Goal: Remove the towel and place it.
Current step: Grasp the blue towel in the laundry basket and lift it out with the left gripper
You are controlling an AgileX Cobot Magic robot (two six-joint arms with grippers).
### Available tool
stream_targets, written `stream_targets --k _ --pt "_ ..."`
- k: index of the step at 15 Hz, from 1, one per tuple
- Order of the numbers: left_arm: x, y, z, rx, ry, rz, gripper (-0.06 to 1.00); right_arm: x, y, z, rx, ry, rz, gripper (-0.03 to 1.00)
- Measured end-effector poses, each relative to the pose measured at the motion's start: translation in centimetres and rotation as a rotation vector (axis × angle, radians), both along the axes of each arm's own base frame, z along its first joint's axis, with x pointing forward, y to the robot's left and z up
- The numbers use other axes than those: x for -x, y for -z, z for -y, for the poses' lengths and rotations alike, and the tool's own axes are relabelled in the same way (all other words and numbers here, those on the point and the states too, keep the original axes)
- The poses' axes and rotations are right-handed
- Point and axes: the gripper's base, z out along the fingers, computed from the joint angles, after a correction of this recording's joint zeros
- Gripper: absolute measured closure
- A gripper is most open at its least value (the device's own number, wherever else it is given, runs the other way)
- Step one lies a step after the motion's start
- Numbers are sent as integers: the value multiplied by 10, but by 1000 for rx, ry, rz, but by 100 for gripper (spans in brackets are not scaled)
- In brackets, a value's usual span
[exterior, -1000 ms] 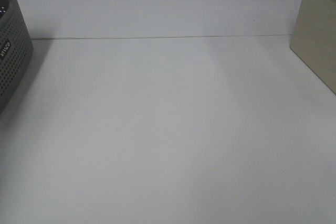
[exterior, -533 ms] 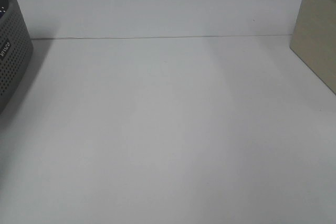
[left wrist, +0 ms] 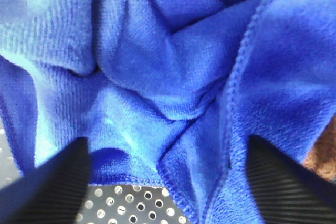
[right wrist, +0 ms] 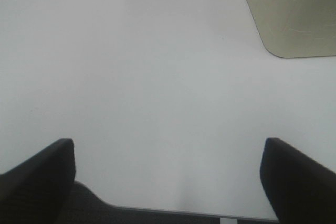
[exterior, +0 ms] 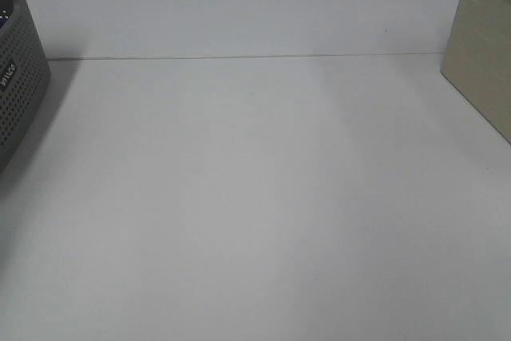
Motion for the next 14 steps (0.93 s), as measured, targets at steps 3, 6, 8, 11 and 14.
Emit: stream_targets --k 3,6,8,11,14 --pt "-1 -1 0 1 0 4 43 0 0 0 0 0 0 4" --pt "0 -1 0 1 -1 3 68 0 0 0 0 0 0 4" --pt "0 2 0 3 -3 -7 83 0 0 0 0 0 0 4" --pt "1 8 0 8 -12 -38 94 0 0 0 0 0 0 4" --pt "2 8 0 14 -32 -45 94 0 0 0 0 0 0 4"
